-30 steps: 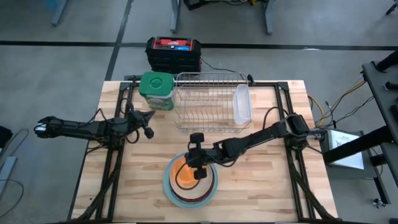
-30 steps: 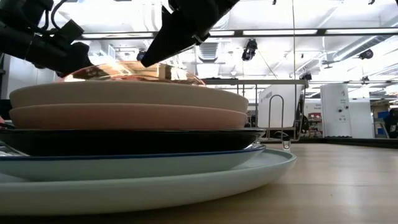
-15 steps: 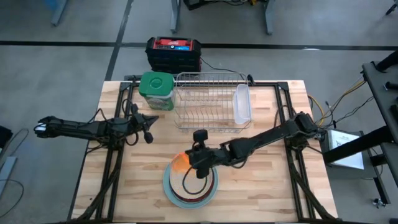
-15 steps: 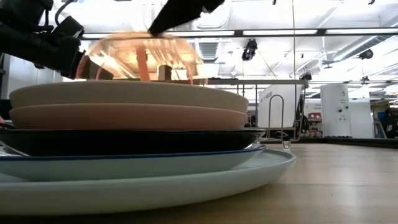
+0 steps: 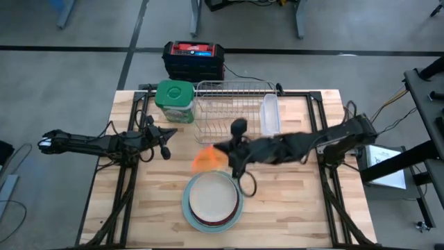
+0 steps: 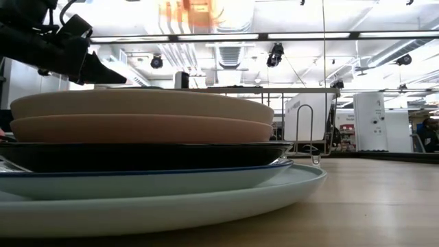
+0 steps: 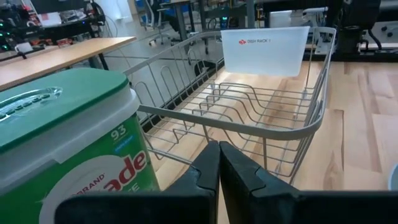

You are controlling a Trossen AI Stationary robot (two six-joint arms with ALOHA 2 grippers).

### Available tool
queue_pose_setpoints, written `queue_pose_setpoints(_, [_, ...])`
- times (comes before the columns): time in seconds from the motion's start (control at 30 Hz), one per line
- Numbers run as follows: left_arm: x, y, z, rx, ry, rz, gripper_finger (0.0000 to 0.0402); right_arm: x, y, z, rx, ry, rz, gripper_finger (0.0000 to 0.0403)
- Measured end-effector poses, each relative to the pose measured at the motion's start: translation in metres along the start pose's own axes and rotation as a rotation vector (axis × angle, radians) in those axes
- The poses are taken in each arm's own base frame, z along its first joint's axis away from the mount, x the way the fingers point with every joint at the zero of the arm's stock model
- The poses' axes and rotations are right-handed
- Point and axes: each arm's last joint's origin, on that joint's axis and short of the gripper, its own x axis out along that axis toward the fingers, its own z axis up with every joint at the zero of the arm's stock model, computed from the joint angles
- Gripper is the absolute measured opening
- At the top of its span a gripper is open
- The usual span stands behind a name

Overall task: Sort dishes
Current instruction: Put the orange plate in the dishwasher rack

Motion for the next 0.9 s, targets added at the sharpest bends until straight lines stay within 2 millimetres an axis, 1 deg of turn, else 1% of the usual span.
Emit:
queue_pose_setpoints(0.17, [0.0,0.0,0.0,-0.002,-0.003,0.0,0.0,-0.01,-0.043,-0.015,-0.128,0.013,-0.078,0.0])
queue_pose_setpoints(0.27, [0.0,0.0,0.001,-0.005,-0.007,0.0,0.0,-0.015,-0.067,-0.028,-0.201,-0.008,-0.087,0.0])
queue_pose_setpoints(0.37, [0.0,0.0,0.001,-0.009,-0.01,0.001,0.0,-0.014,-0.09,-0.044,-0.252,-0.037,-0.079,0.0])
queue_pose_setpoints(0.53, [0.0,0.0,0.001,-0.038,-0.01,0.0,0.0,-0.006,-0.121,-0.075,-0.346,-0.115,-0.027,0.0])
queue_pose_setpoints(0.67, [0.0,0.0,0.003,-0.101,-0.031,-0.002,0.0,0.001,-0.139,-0.099,-0.47,-0.19,0.018,0.0])
queue_pose_setpoints(0.8, [0.0,0.0,0.01,-0.177,-0.094,-0.005,0.0,0.012,-0.147,-0.117,-0.647,-0.206,0.022,0.0])
queue_pose_setpoints(0.9, [-0.001,0.001,0.015,-0.206,-0.135,-0.007,0.0,0.027,-0.153,-0.129,-0.716,-0.193,-0.016,0.0])
